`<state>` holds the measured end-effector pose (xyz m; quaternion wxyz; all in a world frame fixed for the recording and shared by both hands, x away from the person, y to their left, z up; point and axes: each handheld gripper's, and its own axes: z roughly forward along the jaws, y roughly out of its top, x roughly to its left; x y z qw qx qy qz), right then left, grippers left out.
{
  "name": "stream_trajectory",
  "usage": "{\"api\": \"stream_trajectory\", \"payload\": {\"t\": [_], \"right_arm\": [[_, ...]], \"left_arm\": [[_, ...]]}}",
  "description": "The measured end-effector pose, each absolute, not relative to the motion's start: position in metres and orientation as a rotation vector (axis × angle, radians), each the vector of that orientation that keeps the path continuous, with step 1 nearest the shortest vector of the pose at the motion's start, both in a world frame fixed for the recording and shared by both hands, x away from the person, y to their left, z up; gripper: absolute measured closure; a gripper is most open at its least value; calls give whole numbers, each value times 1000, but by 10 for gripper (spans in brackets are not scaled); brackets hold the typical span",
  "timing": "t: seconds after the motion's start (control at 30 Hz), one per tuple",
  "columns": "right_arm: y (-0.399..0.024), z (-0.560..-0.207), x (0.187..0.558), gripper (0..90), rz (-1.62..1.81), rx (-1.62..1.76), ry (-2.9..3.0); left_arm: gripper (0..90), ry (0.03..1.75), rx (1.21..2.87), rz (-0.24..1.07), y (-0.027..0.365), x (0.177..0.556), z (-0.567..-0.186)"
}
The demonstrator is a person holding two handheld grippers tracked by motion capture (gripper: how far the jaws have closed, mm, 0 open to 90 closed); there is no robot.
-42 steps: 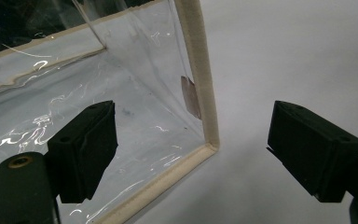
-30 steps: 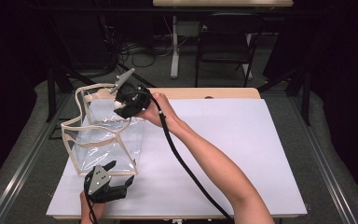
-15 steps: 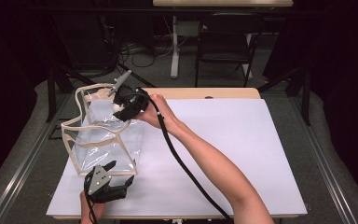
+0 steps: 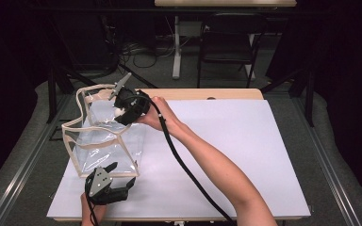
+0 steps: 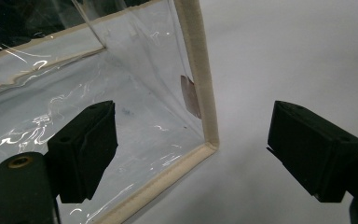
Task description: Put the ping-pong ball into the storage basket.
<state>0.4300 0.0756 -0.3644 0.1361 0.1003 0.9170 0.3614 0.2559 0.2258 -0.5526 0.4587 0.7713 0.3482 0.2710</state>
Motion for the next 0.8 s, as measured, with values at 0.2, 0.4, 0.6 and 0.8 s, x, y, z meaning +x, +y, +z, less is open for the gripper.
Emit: {"api": "stream_trajectory", "payload": {"t": [0.2, 0.4, 0.6, 0.8], "right_arm": [[70, -362, 431, 311, 1076, 340, 2650], [53, -357, 434, 203, 1166, 392, 2631], [32, -351, 434, 150, 1229, 425, 2605], [11, -350, 433, 124, 1244, 446, 2576]], "left_arm": [[159, 861, 1899, 667, 226, 256, -553], [159, 856, 1903, 666, 226, 256, -553], [160, 858, 1907, 668, 225, 256, -552], [159, 852, 1913, 666, 224, 257, -552]]}}
